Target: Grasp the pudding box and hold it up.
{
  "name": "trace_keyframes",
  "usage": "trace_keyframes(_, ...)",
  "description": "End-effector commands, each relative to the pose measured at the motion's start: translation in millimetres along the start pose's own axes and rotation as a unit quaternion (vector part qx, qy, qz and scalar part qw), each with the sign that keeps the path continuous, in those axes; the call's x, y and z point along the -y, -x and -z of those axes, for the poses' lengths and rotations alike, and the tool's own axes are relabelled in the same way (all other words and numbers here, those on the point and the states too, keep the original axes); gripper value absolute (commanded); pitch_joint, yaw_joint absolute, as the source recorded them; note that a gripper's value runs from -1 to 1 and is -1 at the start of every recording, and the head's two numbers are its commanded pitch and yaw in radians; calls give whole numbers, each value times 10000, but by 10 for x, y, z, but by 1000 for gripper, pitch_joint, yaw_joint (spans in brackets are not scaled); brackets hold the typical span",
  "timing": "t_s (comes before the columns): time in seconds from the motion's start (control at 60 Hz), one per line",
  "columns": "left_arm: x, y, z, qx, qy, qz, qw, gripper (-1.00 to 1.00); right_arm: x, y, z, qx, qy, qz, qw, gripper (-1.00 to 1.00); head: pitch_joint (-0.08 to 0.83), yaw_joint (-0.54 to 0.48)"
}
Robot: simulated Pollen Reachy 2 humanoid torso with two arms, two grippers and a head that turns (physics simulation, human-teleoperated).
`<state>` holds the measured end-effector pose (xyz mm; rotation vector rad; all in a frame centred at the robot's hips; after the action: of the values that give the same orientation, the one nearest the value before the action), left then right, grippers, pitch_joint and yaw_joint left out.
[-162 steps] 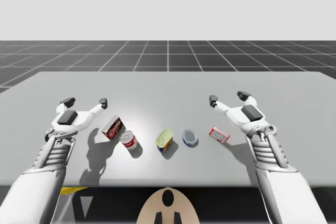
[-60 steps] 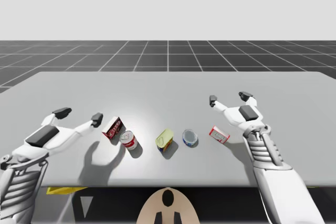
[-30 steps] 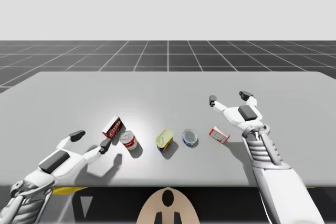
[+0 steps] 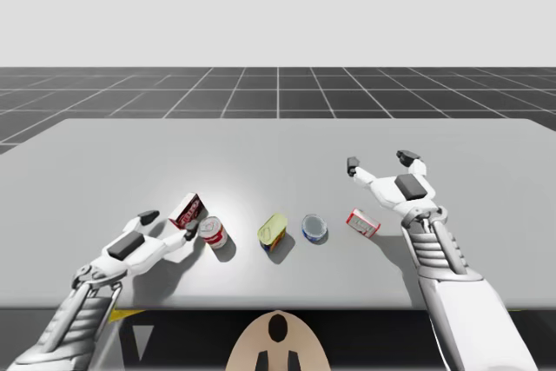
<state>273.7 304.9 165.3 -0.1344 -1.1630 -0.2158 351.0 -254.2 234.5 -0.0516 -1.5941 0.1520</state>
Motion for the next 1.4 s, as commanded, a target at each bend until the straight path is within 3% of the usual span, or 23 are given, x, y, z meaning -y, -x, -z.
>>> trace_keyframes(0.017, -17, -28, 177, -137, -73, 24, 9999, -1000, 6, -7, -2, 25, 19, -20, 10000, -1000, 658, 405)
trace_keyframes(0.217, 19, -36, 280, -221, -90, 62, 9997, -960, 12, -15, -4, 45, 29, -14, 10000, -1000, 655, 406)
trace_keyframes(0.3, 30, -25, 282, -218, -102, 105, 9997, -737, 16, -19, -7, 52, 32, -7, 10000, -1000, 655, 405)
trace_keyframes(0.333, 42, -5, 270, -207, -97, 188, 9996, 847, 18, -25, -9, 61, 33, -2, 10000, -1000, 655, 404)
trace_keyframes(0.35, 50, 3, 261, -185, -118, 243, 9995, 1000, 20, -27, -9, 67, 36, -3, 10000, -1000, 655, 404)
trace_keyframes(0.417, 68, 13, 246, -147, -148, 343, 9992, 1000, 23, -31, -9, 76, 36, 1, 10000, -1000, 654, 404)
trace_keyframes(0.617, 80, 20, 228, -74, -191, 359, 9991, 1000, 29, -35, -14, 83, 52, 13, 10000, -1000, 600, 407)
trace_keyframes(0.867, 91, 32, 221, -22, -257, 426, 9988, 1000, 43, -38, -23, 81, 81, 44, 9999, -1000, 346, 414)
trace_keyframes(1.033, 129, -9, 216, 192, -431, 560, 9973, 1000, 54, -34, -15, 79, 86, 36, 9999, -1000, 275, 421)
trace_keyframes(1.2, 135, -347, 59, 621, -551, 767, 9936, 1000, 65, -32, -6, 66, 94, 41, 9999, -1000, 270, 421)
trace_keyframes(1.4, 68, -1025, -243, 1268, -807, 1040, 9832, 1000, 83, -35, -5, 45, 24, 143, 9999, -1000, 274, 417)
